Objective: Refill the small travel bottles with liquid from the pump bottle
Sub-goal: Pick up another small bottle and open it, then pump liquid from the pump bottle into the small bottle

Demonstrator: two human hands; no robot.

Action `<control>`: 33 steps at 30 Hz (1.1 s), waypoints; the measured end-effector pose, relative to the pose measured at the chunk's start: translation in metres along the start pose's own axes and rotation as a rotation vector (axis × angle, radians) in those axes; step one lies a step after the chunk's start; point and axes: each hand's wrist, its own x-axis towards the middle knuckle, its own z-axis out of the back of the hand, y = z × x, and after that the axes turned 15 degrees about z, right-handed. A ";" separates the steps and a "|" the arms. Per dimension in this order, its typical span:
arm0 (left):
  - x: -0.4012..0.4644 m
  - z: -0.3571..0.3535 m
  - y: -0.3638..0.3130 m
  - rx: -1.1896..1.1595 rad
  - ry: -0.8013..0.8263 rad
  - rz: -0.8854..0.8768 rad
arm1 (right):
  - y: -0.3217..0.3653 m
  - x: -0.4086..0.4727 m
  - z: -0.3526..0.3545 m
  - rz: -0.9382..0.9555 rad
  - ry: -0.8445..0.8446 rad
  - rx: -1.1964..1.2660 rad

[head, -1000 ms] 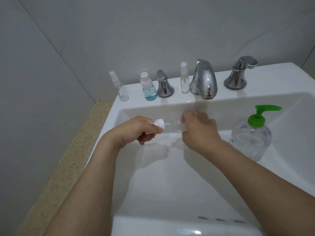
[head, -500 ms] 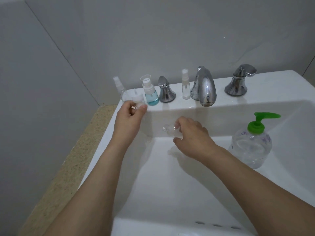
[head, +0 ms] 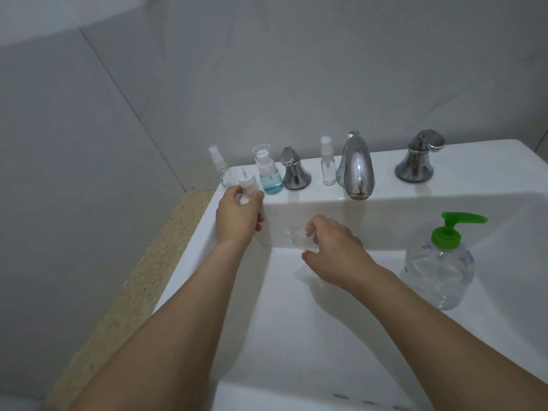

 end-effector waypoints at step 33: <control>-0.190 -0.154 -0.111 0.426 0.633 0.519 | -0.080 -0.136 0.152 -0.415 -0.135 0.180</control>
